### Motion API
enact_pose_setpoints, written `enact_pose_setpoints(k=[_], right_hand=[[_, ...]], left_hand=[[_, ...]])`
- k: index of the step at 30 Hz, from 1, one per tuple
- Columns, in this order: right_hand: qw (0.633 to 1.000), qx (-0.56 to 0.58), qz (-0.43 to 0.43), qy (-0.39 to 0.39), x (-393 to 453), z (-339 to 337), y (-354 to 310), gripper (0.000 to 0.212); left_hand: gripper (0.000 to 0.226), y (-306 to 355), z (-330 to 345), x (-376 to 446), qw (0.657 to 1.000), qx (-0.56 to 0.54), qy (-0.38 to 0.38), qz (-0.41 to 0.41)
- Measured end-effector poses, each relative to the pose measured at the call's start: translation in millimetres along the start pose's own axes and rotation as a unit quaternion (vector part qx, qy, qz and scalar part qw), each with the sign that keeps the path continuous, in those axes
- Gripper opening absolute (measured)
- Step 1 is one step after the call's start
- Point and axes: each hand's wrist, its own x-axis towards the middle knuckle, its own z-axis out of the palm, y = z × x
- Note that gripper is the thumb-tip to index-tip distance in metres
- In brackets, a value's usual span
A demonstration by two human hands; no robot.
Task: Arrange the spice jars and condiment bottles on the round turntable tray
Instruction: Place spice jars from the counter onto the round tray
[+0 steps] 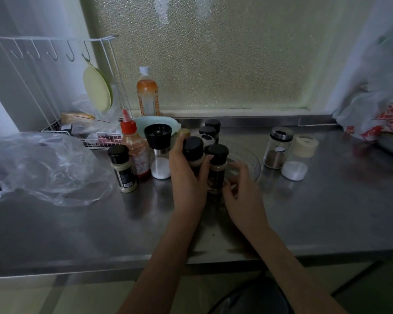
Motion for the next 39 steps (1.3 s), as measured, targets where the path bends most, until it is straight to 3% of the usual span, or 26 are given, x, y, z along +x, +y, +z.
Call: enact_pose_setpoints(k=[7, 16, 23, 31, 35, 37, 39], right_hand=[[1.0, 0.002, -0.003, -0.014, -0.8, -1.7, 0.4, 0.034], [1.0, 0.027, -0.009, 0.001, -4.4, 6.8, -4.3, 0.045], [0.999, 0.038, -0.017, 0.01, -7.7, 10.4, -9.6, 0.059], [0.997, 0.075, -0.025, 0.014, -9.8, 10.3, -15.0, 0.052], [0.994, 0.092, -0.056, -0.019, -17.6, 5.5, -20.6, 0.044], [0.994, 0.07, -0.077, 0.026, -19.3, -3.5, -21.7, 0.038], [0.986, 0.034, -0.059, 0.151, -12.0, -20.3, -11.8, 0.037]], left_hand=[[0.057, -0.9, 2.3, 3.1, 0.997, -0.073, -0.005, -0.018], [0.066, -15.2, 9.2, 5.5, 0.997, -0.027, -0.073, 0.012], [0.046, -19.7, 13.1, 10.1, 0.995, -0.036, -0.097, -0.002], [0.066, -19.1, 10.3, 5.1, 0.986, 0.013, -0.165, 0.018], [0.071, -18.4, 5.8, 8.7, 0.982, 0.061, -0.162, 0.077], [0.07, -17.3, -0.2, 11.2, 0.986, 0.085, -0.118, 0.085], [0.07, -17.3, -9.5, 13.0, 0.989, 0.117, -0.026, 0.085]])
